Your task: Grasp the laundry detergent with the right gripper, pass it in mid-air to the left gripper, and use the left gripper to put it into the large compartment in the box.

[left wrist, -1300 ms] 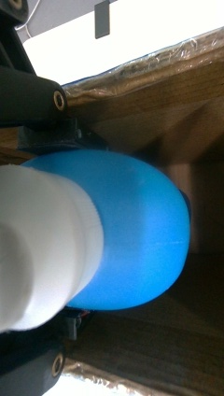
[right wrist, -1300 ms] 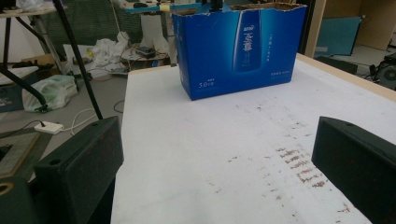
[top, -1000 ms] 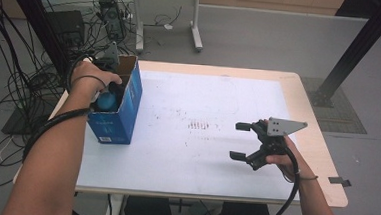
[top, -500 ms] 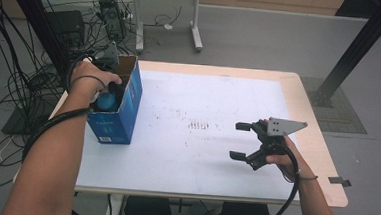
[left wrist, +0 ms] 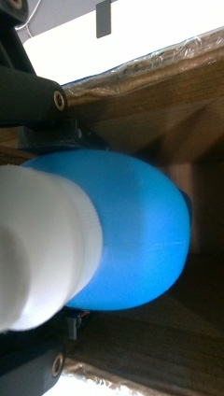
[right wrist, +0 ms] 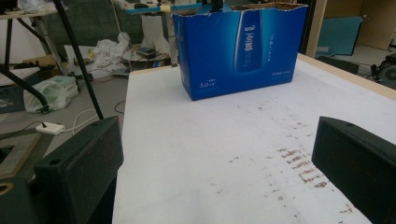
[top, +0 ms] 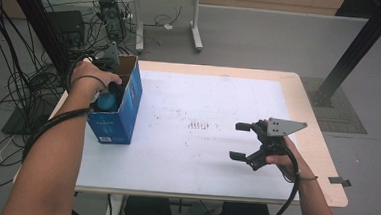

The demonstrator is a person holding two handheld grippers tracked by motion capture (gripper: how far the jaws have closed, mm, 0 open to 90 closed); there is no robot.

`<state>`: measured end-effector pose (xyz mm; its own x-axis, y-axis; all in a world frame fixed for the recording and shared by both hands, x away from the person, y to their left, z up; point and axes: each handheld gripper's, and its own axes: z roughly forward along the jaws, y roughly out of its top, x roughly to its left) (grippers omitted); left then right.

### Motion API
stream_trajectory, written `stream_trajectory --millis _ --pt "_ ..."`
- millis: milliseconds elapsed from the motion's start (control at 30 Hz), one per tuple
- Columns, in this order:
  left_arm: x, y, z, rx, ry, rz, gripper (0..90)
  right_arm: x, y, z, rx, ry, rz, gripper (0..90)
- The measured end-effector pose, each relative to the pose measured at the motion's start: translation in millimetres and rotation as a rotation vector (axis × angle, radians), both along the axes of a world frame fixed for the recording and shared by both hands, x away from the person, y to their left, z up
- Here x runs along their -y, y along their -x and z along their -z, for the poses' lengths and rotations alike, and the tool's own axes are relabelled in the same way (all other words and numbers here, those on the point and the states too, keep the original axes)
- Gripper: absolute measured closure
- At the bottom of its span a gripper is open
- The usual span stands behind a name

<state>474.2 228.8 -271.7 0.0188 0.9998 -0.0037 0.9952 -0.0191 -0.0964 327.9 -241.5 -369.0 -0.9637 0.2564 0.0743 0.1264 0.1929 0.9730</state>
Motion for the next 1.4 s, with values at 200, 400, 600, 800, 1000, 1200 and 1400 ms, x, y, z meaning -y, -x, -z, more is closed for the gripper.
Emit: stream_trajectory --millis 200,400,600,800,1000,1200,1400 --pt "-0.1 -0.2 -0.1 -0.002 0.002 0.000 37.1 -0.4 -0.2 0.2 -0.002 -0.002 0.000 2.2" --pt "-1.1 0.0 0.1 0.002 -0.001 0.006 37.1 -0.3 -0.3 1.2 -0.004 -0.001 0.001 2.2" --pt "-1.5 0.0 0.0 0.000 0.000 0.004 37.1 -0.1 -0.1 1.1 -0.002 -0.002 0.002 2.2" --pt "-1.2 -0.2 0.2 0.000 -0.001 0.005 37.1 -0.6 -0.1 1.1 -0.002 -0.001 0.002 2.2" --pt "-2.4 0.0 0.1 0.000 0.004 0.002 37.0 -1.1 -0.1 1.9 -0.005 0.001 0.001 2.2" --pt "-2.5 -0.4 0.2 -0.005 0.006 0.002 36.9 -2.4 0.1 3.3 -0.009 0.004 -0.001 2.2" --pt "-1.9 -0.6 1.0 -0.008 0.014 0.002 36.7 -3.4 -0.7 4.2 -0.010 0.006 -0.002 2.2"
